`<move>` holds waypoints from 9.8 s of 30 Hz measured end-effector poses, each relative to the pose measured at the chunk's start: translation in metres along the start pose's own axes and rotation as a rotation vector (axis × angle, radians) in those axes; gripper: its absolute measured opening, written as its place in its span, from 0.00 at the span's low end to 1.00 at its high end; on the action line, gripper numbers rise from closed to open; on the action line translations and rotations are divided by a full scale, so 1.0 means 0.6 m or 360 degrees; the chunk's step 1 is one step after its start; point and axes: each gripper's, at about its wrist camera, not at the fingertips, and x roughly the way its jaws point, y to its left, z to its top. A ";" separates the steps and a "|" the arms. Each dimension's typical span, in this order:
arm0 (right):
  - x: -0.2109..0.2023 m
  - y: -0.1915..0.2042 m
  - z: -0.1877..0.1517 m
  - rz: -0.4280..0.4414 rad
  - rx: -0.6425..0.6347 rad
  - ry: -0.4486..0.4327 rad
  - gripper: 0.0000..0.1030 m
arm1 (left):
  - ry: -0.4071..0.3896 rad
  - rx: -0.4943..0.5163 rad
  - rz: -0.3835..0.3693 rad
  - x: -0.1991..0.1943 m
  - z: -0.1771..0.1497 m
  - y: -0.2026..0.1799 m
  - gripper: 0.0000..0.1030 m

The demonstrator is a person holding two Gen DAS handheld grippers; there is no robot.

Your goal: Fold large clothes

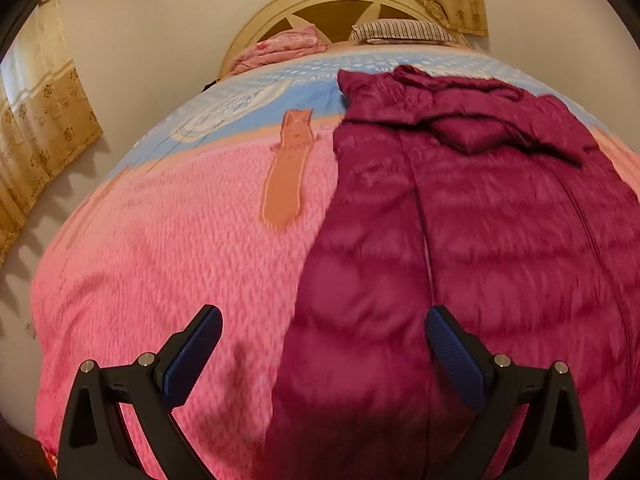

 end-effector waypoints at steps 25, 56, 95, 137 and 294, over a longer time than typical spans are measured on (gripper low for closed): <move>-0.123 0.018 -0.059 0.0208 0.0001 -0.0219 0.08 | -0.0208 0.0044 -0.0418 -0.116 -0.041 0.008 0.04; -0.077 -0.008 0.236 0.0073 0.0173 -0.0697 0.07 | -0.0380 -0.0041 -0.0320 0.015 0.259 0.019 0.12; 0.182 0.124 0.301 -0.0222 -0.0203 -0.0308 0.73 | -0.0151 -0.0022 0.0527 0.256 0.320 -0.131 0.97; 0.237 0.091 0.308 -0.0173 -0.0033 -0.0090 0.77 | 0.0014 0.0026 0.0478 0.300 0.328 -0.143 0.99; 0.002 -0.049 0.158 -0.0369 0.0220 -0.0173 0.75 | -0.0694 0.0430 0.0247 -0.106 0.213 -0.205 0.94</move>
